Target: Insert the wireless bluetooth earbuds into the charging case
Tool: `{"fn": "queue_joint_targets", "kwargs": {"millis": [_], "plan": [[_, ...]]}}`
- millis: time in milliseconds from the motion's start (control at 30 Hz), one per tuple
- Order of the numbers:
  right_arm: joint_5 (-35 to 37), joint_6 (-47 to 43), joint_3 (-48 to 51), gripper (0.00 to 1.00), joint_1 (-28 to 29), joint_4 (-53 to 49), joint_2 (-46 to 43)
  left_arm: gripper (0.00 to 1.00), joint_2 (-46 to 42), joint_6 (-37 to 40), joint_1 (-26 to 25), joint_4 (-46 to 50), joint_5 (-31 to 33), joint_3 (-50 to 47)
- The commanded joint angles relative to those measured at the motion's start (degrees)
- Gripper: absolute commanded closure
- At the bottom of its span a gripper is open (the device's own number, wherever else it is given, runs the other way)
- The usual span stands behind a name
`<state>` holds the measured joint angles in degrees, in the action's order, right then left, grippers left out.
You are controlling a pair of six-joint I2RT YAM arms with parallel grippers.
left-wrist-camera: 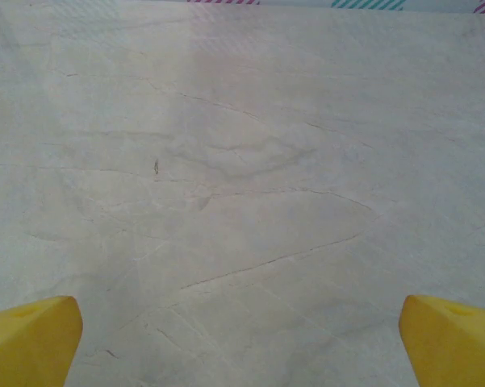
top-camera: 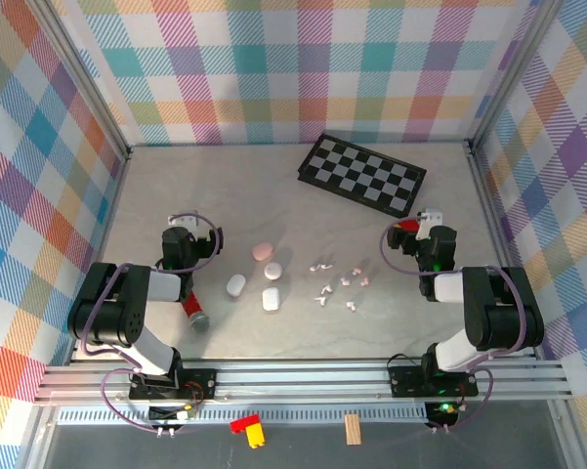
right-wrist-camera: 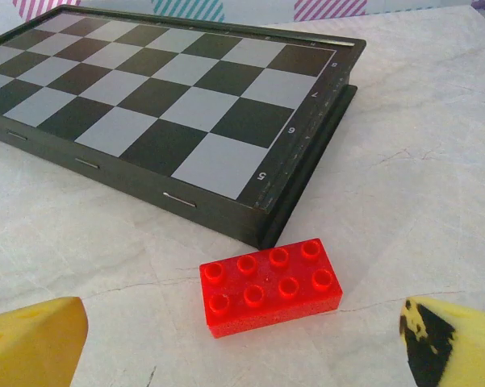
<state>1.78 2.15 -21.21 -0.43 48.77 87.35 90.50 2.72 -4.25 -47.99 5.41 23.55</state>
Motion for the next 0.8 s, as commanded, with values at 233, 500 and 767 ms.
{"fn": "queue_joint_targets", "kwargs": {"millis": [233, 500, 767], "plan": [[0.3, 0.7, -1.4, 0.02, 0.1, 0.3, 0.4, 0.00, -0.1, -0.6, 0.4, -0.4, -0.7, 0.6], [0.3, 0.6, -1.4, 0.01, 0.2, 0.3, 0.3, 0.00, -0.1, -0.7, 0.4, -0.4, -0.7, 0.6], [0.3, 0.7, -1.1, 0.01, 0.2, 0.6, 0.2, 0.00, -0.3, -0.6, 0.1, -0.9, 0.5, 0.2]]}}
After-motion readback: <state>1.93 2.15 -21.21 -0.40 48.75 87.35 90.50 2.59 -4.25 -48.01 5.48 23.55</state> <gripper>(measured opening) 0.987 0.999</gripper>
